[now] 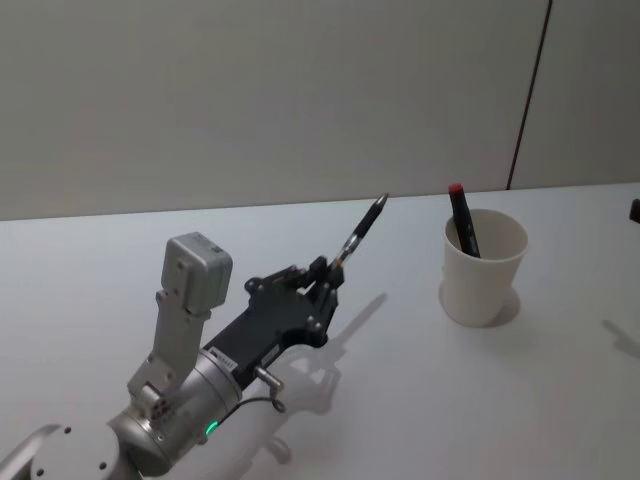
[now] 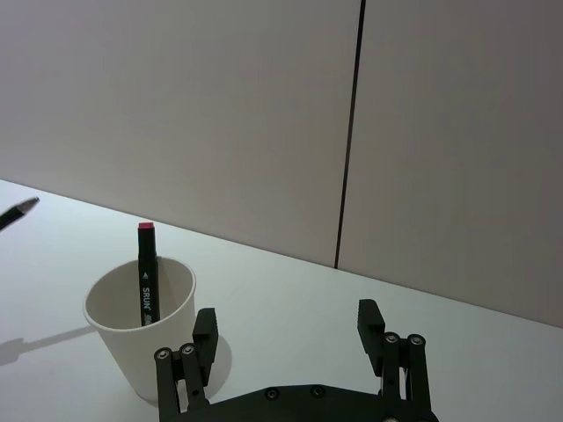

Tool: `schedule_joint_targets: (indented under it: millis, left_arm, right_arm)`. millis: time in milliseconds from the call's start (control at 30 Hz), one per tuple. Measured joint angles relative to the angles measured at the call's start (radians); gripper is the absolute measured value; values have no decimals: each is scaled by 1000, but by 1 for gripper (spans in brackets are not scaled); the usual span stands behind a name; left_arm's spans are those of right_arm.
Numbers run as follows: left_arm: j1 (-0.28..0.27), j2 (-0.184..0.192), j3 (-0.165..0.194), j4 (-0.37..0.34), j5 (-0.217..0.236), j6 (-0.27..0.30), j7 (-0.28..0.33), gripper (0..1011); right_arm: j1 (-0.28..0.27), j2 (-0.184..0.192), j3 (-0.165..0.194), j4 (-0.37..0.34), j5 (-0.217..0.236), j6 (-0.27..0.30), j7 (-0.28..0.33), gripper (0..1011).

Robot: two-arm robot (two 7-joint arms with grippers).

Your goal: Place the pen into the pen holder.

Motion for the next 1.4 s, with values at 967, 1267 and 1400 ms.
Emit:
schedule_joint_targets:
  millis: [967, 1267, 1400]
  left_arm:
    - [-190, -122, -16, 156, -135, -326, -431, 169]
    - [-217, -140, -17, 176, -153, -356, -482, 170]
    - [-224, -145, -18, 182, -158, -365, -496, 169]
  right_arm:
    - [26, -15, -22, 26, -5, 1, 38, 1002]
    - [63, -37, -43, 18, 35, -21, 105, 1002]
    - [85, -51, -54, 8, 62, -34, 144, 1002]
